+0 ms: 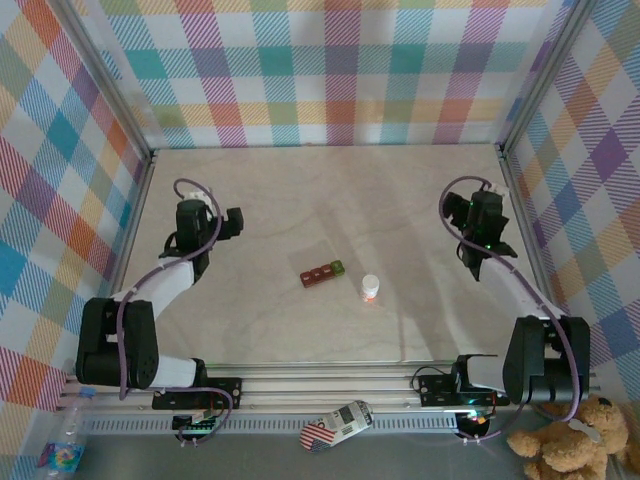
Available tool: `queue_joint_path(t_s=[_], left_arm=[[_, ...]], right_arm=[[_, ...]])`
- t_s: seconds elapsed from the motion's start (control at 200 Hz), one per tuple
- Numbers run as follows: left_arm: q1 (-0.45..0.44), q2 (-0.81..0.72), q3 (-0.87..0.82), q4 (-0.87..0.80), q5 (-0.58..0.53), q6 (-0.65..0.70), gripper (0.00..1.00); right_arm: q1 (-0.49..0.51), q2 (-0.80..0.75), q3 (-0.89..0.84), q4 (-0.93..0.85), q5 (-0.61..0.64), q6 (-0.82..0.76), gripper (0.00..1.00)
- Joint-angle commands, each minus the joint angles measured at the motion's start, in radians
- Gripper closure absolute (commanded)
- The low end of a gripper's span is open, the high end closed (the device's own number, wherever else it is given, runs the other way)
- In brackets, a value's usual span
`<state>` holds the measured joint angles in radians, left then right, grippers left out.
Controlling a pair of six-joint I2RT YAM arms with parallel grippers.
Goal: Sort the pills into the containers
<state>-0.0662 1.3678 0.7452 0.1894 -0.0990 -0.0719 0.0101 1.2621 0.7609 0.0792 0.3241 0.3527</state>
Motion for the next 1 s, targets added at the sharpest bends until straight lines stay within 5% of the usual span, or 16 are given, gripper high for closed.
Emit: queue_joint_path(t_s=[0.0,0.145,0.425,0.7,0.995], left_arm=[[0.014,-0.047,0.116,-0.29,0.014,-0.117,0.0],[0.012,-0.094,0.168,-0.391,0.101,-0.249,0.0],[0.004,-0.179,0.124,-0.438,0.145,-0.48,0.0],[0.003,-0.204,0.062,-0.438,0.097,-0.555,0.0],[0.003,-0.142,0.111,-0.513,0.028,-0.554,0.0]], right_arm=[[0.002,-0.037,0.044,-0.276,-0.17,0.051,0.01],[0.064,-0.099,0.091,-0.388,-0.358,-0.016,0.0],[0.418,-0.05,0.294,-0.659,-0.373,-0.017,0.04],[0.769,0.215,0.421,-0.643,-0.38,0.125,0.05],[0.896,0.529,0.574,-0.61,-0.421,0.23,0.06]])
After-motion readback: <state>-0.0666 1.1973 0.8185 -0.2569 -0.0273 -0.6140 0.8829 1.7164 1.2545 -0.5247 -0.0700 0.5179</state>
